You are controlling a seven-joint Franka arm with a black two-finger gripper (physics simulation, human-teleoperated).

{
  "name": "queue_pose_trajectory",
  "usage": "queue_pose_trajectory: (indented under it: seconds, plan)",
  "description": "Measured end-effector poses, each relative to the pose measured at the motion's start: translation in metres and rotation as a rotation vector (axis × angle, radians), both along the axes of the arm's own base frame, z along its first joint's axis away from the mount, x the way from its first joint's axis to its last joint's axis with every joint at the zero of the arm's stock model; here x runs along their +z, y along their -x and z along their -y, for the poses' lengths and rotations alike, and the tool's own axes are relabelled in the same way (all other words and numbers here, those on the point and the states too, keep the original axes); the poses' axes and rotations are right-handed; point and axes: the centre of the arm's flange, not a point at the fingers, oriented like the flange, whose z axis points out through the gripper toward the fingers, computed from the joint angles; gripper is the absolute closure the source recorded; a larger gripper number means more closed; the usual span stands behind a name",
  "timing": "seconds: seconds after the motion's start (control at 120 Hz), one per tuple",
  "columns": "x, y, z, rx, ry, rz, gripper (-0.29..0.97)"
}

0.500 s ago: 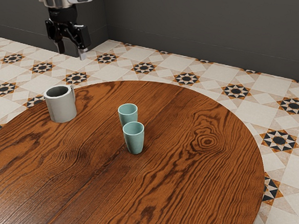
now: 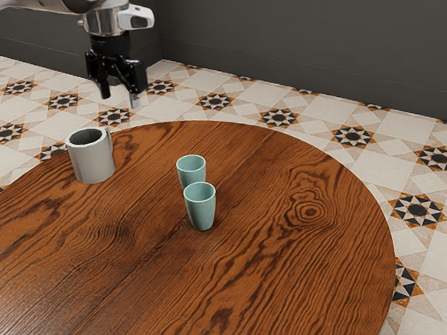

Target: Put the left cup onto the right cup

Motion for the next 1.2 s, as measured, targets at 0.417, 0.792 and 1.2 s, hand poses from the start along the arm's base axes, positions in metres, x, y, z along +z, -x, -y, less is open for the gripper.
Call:
queue_pose_trajectory:
  seconds: [0.417,0.792,1.2]
  plan:
    - [-0.087,-0.043,-0.002,-0.021,-0.006,-0.048,0.02]
    - [-0.11,-0.067,0.019,-0.047,0.023,-0.014,0.02]
    - [-0.149,-0.097,0.028,0.029,0.046,-0.029,0.02]
